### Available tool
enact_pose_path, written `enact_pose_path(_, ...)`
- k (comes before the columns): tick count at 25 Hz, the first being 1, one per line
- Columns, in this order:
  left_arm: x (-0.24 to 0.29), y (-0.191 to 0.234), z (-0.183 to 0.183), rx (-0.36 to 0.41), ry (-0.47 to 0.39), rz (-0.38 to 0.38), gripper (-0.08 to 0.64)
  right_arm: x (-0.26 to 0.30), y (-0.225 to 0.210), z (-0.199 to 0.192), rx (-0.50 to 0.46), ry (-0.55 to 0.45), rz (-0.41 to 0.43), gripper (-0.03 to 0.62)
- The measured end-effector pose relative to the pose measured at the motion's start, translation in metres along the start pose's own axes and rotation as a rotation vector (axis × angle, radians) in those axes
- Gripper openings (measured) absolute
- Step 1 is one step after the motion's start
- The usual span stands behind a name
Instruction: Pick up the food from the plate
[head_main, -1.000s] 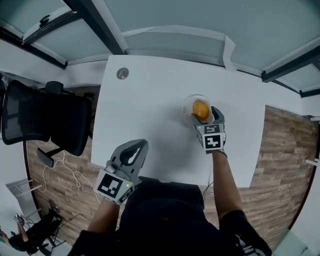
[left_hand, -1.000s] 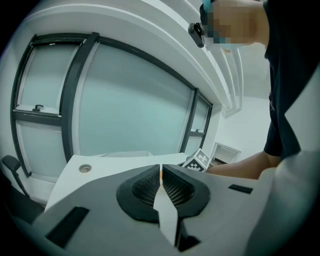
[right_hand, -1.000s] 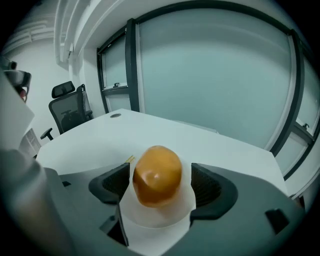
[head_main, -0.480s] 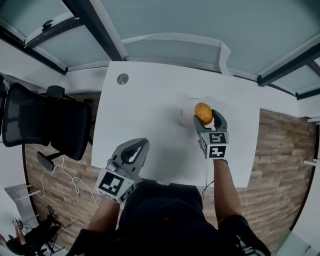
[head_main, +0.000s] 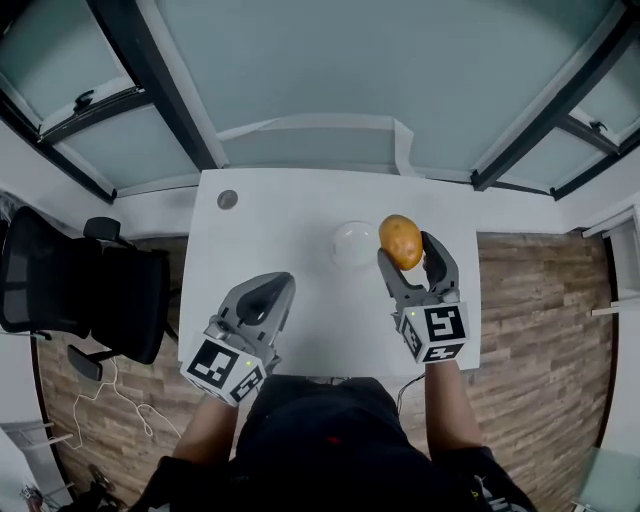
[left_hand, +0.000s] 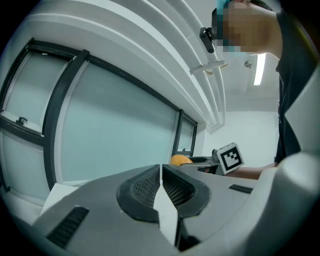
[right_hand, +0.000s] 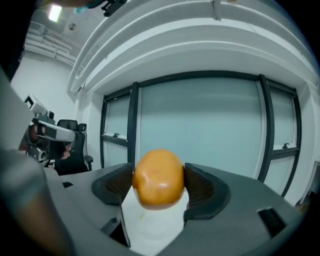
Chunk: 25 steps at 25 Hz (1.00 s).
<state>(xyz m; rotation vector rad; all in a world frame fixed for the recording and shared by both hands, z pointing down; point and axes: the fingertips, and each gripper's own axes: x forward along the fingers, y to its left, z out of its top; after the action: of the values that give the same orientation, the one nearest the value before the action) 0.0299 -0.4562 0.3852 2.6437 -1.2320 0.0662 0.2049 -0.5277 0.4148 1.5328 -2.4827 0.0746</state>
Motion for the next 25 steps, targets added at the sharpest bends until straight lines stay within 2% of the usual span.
enact_pose_path(4, -0.005, -0.008, 0.021, 0.055, -0.039, -0.006, 0.034, -0.044, 0.006, 0.043, -0.023, -0.086, -0.027, 0.341)
enact_pose_path(8, -0.002, -0.012, 0.039, 0.088, -0.080, -0.020, 0.035, -0.072, 0.005, 0.066, -0.053, -0.140, -0.061, 0.341)
enact_pose_path(16, 0.006, -0.031, 0.059, 0.148, -0.105, -0.052, 0.034, -0.103, -0.009, 0.083, -0.075, -0.172, -0.116, 0.341)
enact_pose_path(25, 0.005, -0.042, 0.061, 0.169, -0.108, -0.063, 0.034, -0.111, -0.009, 0.087, -0.101, -0.174, -0.122, 0.341)
